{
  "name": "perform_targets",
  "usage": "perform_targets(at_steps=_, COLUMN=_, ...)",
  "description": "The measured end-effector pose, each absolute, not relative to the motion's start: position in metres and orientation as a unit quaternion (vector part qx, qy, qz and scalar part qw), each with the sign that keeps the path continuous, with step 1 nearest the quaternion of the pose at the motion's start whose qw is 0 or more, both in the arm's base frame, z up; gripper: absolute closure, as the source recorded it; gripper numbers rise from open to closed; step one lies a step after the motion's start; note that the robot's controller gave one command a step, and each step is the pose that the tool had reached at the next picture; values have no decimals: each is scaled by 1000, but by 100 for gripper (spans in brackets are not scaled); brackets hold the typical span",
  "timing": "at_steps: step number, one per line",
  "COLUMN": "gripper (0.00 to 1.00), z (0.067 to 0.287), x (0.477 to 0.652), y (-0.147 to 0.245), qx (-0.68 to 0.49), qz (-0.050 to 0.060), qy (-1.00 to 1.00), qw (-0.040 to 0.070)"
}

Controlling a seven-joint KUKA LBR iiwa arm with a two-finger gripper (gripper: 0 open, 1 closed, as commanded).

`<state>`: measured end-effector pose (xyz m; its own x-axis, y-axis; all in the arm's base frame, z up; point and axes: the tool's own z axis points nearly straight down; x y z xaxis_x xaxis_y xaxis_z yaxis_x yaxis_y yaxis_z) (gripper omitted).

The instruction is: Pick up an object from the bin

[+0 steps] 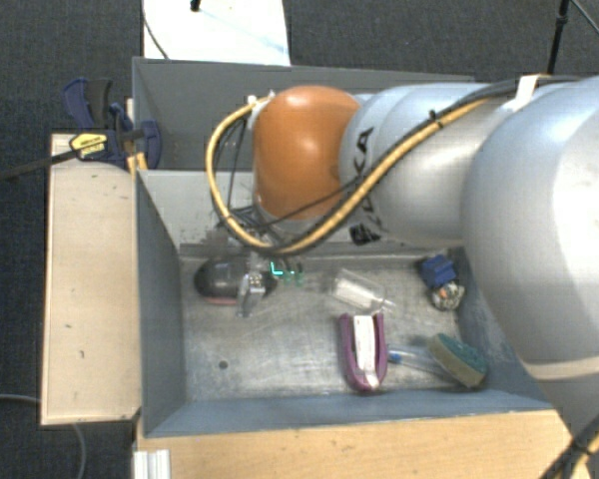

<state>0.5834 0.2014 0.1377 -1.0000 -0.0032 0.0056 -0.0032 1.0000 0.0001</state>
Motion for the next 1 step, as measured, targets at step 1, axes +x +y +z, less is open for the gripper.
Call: perform_targets(at_steps=1, gripper=0, z=75, x=589, y=227, qx=144, qz=0, qy=-990, qw=1)
